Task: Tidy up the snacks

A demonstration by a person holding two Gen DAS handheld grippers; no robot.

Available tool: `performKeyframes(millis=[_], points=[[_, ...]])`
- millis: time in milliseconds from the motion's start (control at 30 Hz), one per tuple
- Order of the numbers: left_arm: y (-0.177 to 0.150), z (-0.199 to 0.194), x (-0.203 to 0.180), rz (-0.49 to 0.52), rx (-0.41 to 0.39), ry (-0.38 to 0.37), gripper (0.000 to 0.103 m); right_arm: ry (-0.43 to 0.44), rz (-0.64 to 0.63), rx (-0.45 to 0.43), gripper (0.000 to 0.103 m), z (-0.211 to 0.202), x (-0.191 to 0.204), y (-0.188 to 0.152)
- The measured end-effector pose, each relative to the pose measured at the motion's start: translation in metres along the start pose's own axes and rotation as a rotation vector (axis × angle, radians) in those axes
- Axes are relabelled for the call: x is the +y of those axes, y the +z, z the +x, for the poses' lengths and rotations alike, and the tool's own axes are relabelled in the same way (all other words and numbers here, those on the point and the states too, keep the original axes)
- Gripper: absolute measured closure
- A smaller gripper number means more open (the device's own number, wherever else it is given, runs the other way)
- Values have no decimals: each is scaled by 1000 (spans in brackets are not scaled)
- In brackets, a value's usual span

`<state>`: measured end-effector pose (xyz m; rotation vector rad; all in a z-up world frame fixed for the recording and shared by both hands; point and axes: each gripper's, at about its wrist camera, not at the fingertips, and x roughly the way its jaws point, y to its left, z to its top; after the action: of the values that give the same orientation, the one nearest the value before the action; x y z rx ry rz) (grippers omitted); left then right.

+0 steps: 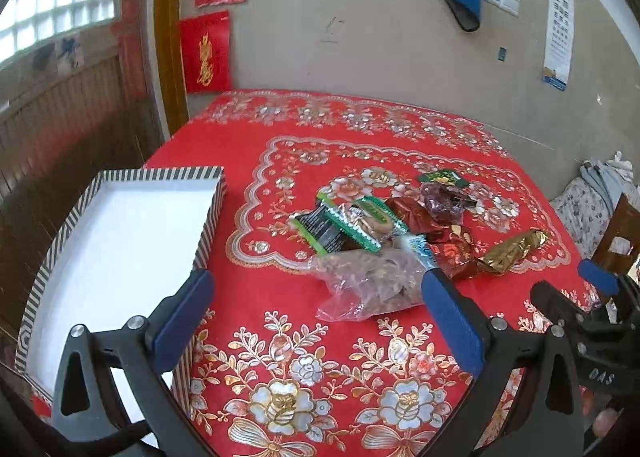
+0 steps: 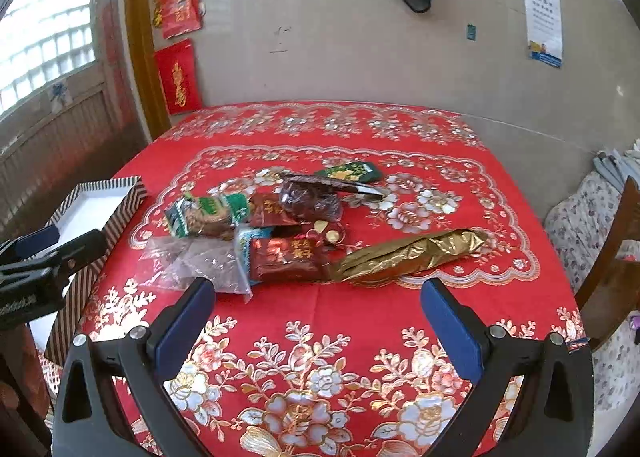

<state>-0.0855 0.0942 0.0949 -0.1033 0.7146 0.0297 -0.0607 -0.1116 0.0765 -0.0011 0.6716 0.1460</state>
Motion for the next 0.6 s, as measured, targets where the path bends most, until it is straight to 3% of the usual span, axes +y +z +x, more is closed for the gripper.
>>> performKeyframes(millis=[600], points=[[-7, 19, -13, -1, 56, -12, 0, 13, 11, 53, 0, 9, -1, -7]])
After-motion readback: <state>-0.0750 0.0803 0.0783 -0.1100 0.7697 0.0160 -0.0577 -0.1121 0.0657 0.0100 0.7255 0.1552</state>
